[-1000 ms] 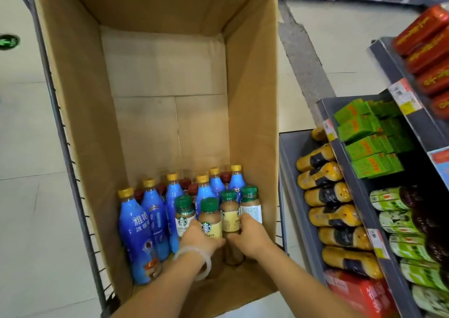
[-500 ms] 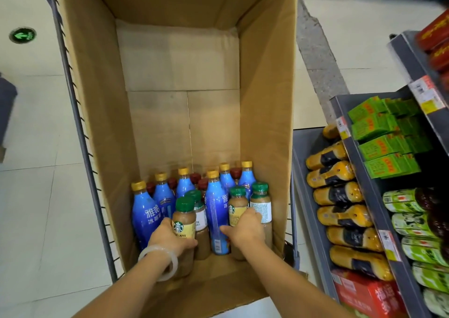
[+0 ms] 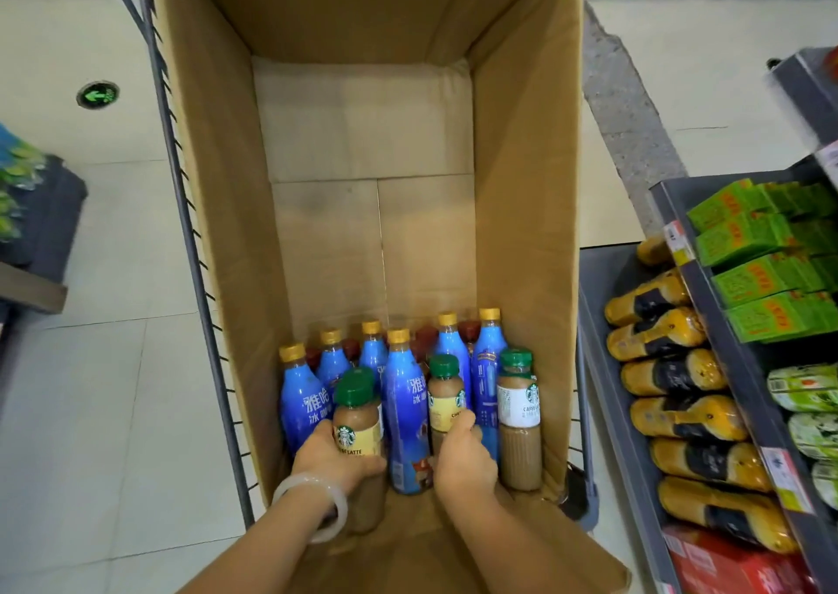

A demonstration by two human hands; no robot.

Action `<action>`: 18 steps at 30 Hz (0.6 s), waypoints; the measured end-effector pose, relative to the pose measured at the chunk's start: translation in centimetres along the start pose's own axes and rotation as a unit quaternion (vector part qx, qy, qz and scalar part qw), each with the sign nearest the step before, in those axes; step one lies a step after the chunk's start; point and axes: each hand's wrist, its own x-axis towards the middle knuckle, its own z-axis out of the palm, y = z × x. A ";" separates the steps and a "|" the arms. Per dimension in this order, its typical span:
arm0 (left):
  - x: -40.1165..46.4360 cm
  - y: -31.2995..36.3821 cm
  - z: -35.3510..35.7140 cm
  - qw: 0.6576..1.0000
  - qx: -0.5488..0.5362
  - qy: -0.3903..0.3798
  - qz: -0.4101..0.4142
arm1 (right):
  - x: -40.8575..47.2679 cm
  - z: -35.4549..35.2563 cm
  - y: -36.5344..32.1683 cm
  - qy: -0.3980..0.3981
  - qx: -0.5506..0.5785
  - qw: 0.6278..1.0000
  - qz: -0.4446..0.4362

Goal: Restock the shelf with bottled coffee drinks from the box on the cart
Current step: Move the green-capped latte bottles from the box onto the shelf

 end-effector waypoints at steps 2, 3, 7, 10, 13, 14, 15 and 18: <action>0.0 0.0 0.0 1.000 0.003 -0.004 0.005 | 0.5 -0.3 0.0 -0.011 0.049 0.998 0.033; 0.0 0.0 0.1 1.000 0.005 -0.004 0.009 | 1.2 -0.5 -0.1 -0.020 0.071 0.996 0.044; -0.4 -0.1 0.0 1.000 0.001 0.000 0.026 | 3.3 -1.4 -0.9 -0.037 0.092 0.995 0.027; -1.0 0.0 -0.4 0.999 -0.013 0.001 0.050 | 2.8 -2.3 -0.6 -0.038 0.112 0.993 0.011; -1.9 0.6 -1.0 0.997 -0.034 -0.001 0.072 | 1.4 -4.2 0.3 -0.029 0.203 0.978 -0.045; -2.4 1.2 -1.1 0.995 -0.039 -0.003 0.089 | 0.6 -5.2 0.6 -0.027 0.257 0.964 -0.067; -2.9 2.0 -1.1 0.993 -0.047 -0.006 0.108 | -0.3 -6.5 0.9 -0.026 0.311 0.946 -0.086; -5.6 5.9 -0.7 0.981 -0.075 -0.002 0.179 | -2.9 -10.9 2.2 0.001 0.429 0.893 -0.134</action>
